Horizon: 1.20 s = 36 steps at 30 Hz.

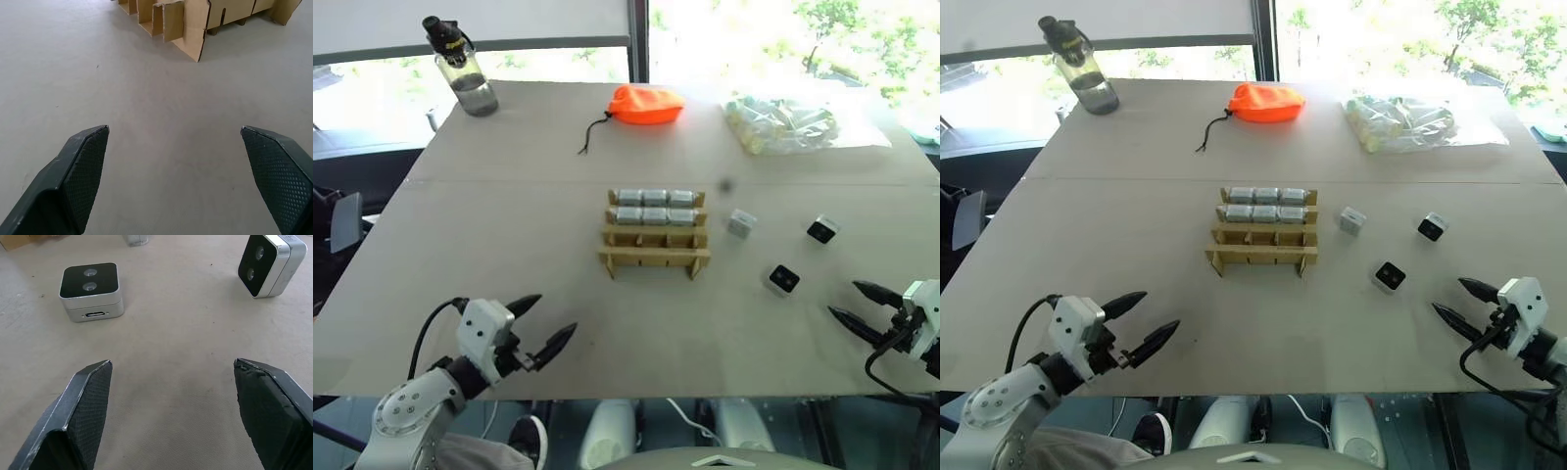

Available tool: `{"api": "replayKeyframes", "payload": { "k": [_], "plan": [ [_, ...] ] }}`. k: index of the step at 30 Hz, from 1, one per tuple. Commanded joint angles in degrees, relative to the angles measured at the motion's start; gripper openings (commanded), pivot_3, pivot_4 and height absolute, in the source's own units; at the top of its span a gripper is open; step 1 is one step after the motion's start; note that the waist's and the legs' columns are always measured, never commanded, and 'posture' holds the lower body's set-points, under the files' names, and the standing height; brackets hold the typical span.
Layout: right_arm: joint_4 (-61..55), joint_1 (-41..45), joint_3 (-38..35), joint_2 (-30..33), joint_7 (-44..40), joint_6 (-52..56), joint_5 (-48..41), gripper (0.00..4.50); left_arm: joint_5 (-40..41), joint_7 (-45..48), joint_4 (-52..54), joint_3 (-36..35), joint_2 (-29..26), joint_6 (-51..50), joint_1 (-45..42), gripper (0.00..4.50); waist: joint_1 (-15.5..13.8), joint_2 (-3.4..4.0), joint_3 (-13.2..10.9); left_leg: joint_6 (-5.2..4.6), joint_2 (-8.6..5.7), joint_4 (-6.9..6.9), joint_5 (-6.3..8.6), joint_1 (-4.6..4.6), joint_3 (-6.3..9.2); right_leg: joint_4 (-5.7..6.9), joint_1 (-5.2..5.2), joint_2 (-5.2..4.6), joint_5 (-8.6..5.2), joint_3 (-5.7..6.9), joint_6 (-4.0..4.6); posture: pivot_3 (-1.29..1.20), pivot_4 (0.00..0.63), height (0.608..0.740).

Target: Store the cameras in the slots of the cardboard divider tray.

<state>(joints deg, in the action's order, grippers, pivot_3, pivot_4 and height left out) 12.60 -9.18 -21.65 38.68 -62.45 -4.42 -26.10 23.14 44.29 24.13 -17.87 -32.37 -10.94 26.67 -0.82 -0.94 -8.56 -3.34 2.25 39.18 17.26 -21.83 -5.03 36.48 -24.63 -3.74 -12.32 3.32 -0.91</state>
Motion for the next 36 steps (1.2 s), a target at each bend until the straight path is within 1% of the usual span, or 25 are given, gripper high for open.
{"api": "replayKeyframes", "payload": {
  "k": [1, 7, 19, 23, 26, 30, 32, 34, 36],
  "plan": [
    [0.4, 0.4, -0.8, 0.6, -0.5, -1.5, 0.0, 3.91, 0.6, 0.7, 0.3, -0.5, -0.2, 1.6, -0.6, 4.50, 0.0, 0.00, 0.0, 0.00, 0.00, 0.00, 0.00, 0.00, 0.00, 0.00, 0.00, 0.00, 0.00, 0.00, 0.00, 0.00, 0.150, 0.740],
    [1.7, 1.1, -0.5, 0.2, -0.6, -2.9, 0.7, 3.91, 1.7, 1.0, 0.5, -0.7, 0.4, 1.2, -1.1, 4.50, 0.0, 0.00, 0.0, 0.00, 0.00, 0.00, 0.00, 0.01, -0.02, 0.00, 0.01, 0.01, 0.00, 0.01, 0.00, 0.00, 0.150, 0.740],
    [2.0, 1.5, -0.5, 1.0, 0.0, -1.6, 0.7, 3.91, 2.3, 1.8, 0.2, -0.9, 0.4, 1.8, -1.0, 4.50, 0.0, 0.00, 0.0, 0.00, 0.00, 0.00, 0.00, 0.02, -0.02, 0.01, 0.01, 0.03, 0.00, 0.01, 0.00, 0.00, 0.150, 0.740],
    [3.2, 2.7, -0.5, 1.3, 1.1, -2.4, 2.0, 3.91, 2.3, 3.3, 0.2, -1.1, 0.1, 3.6, -0.8, 4.50, 0.0, 0.00, 0.0, 0.00, 0.00, 0.00, 0.00, 0.02, -0.03, 0.01, 0.01, 0.04, 0.01, 0.02, 0.01, 0.00, 0.150, 0.740],
    [4.7, 4.2, -0.5, 1.5, 2.3, -3.2, 3.2, 3.91, 4.1, 5.8, 1.6, -1.4, -0.8, 3.7, 0.0, 4.50, 0.0, 0.00, 0.0, 0.00, -0.01, 0.00, 0.00, 0.03, -0.07, 0.01, 0.01, 0.04, 0.01, 0.03, 0.01, 0.00, 0.150, 0.740],
    [6.0, 6.6, -0.3, 2.1, 3.0, -2.8, 4.1, 3.91, 9.4, 9.5, 5.3, -2.5, -3.9, 0.9, -0.3, 4.50, 0.0, 0.01, 0.0, 0.00, 0.00, 0.00, 0.00, 0.03, -0.06, 0.01, 0.00, 0.05, 0.01, 0.03, 0.01, 0.00, 0.150, 0.740],
    [6.9, 7.9, -0.3, 2.6, 3.1, -2.9, 4.4, 3.91, 9.9, 10.4, 6.5, -2.7, -5.9, 0.3, -0.8, 4.50, 0.0, 0.03, 0.0, 0.00, 0.00, 0.01, 0.00, 0.03, -0.06, 0.02, 0.00, 0.04, 0.01, 0.02, 0.01, 0.00, 0.150, 0.740],
    [8.0, 10.2, 0.1, 3.6, 3.9, -2.2, 5.4, 3.91, 8.3, 12.7, 7.0, -2.7, -9.8, 0.4, -2.1, 4.50, 0.0, 0.03, 0.0, 0.00, -0.01, 0.01, -0.01, 0.05, -0.07, 0.03, 0.01, 0.05, 0.01, 0.02, 0.01, 0.00, 0.150, 0.740],
    [9.8, 14.3, 1.3, 5.2, 4.5, -0.9, 6.8, 3.91, 11.6, 15.4, 8.2, -4.2, -14.4, -1.7, -6.0, 4.50, 0.0, 0.05, 0.0, 0.01, -0.02, 0.02, -0.01, 0.07, -0.08, 0.06, 0.01, 0.10, 0.01, 0.04, 0.01, 0.00, 0.150, 0.740]
  ]
}}
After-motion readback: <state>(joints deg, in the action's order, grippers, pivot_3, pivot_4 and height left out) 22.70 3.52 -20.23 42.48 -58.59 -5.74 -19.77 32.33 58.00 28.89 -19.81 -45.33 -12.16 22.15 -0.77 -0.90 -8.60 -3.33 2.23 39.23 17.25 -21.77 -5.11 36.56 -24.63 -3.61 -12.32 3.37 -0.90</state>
